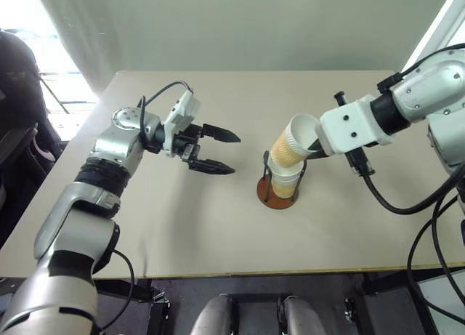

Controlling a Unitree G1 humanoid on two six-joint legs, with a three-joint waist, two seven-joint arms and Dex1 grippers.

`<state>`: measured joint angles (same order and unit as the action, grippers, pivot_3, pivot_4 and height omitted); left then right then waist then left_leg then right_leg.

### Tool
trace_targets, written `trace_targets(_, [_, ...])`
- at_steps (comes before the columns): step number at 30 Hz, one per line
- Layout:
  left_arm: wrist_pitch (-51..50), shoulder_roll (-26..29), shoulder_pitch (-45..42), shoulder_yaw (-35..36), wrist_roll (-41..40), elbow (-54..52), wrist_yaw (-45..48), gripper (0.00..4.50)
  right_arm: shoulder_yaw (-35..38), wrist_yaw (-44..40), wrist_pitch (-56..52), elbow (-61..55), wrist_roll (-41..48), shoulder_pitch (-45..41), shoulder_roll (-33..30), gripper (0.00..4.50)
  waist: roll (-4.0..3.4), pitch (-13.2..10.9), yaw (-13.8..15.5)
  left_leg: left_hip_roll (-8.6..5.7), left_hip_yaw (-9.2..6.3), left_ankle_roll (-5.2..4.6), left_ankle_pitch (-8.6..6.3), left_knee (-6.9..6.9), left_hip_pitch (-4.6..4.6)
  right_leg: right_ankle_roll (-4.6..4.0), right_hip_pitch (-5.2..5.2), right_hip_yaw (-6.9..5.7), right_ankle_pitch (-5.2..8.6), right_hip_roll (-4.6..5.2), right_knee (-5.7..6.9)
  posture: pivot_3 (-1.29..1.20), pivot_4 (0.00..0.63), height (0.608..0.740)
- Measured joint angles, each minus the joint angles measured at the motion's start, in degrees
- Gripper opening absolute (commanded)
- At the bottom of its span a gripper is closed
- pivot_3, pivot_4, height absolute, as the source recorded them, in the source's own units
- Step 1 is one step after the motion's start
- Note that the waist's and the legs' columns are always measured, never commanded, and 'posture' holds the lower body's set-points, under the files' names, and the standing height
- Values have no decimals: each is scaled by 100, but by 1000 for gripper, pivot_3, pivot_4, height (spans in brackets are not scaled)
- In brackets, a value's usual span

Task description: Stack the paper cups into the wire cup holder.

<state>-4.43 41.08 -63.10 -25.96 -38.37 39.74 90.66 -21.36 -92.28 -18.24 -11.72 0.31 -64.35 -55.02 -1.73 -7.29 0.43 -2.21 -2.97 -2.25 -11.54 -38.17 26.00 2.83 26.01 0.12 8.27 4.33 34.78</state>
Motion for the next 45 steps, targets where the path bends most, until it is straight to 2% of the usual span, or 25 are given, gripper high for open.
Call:
trace_targets(22, [-59,29,2,0,0,-99,0,4500,-165,-1,615,206,-380,195,32,21,0,0,0,0,0,6,4,-1,0,0,0,0,0,0,2,0,150,740])
trace_targets(25, [-59,29,2,0,0,-99,1,4500,-174,0,623,204,-389,201,33,909,0,0,0,0,-1,5,4,-1,0,0,0,0,0,0,2,0,150,740])
trace_targets(34, [-66,62,5,0,-1,-107,1,4500,-174,1,486,193,-380,198,109,4028,0,0,-1,0,0,5,4,-1,0,-1,0,0,0,0,2,0,150,740])
trace_targets(38, [-73,77,18,0,-1,-115,1,4500,-135,8,41,321,-187,-145,277,4028,0,0,-14,1,2,5,4,0,1,-2,5,1,-1,0,6,0,150,740])
trace_targets(41, [-122,68,18,19,5,-106,1,4500,197,161,-676,359,125,-413,516,4028,0,0,-15,1,1,11,8,2,-1,-7,4,1,3,-2,5,0,150,740])
trace_targets(45, [-222,-284,-102,499,340,483,-109,4500,701,886,-1726,553,452,-430,918,4028,3,-2,2,-2,0,13,17,0,1,-10,3,1,2,1,6,0,150,740])
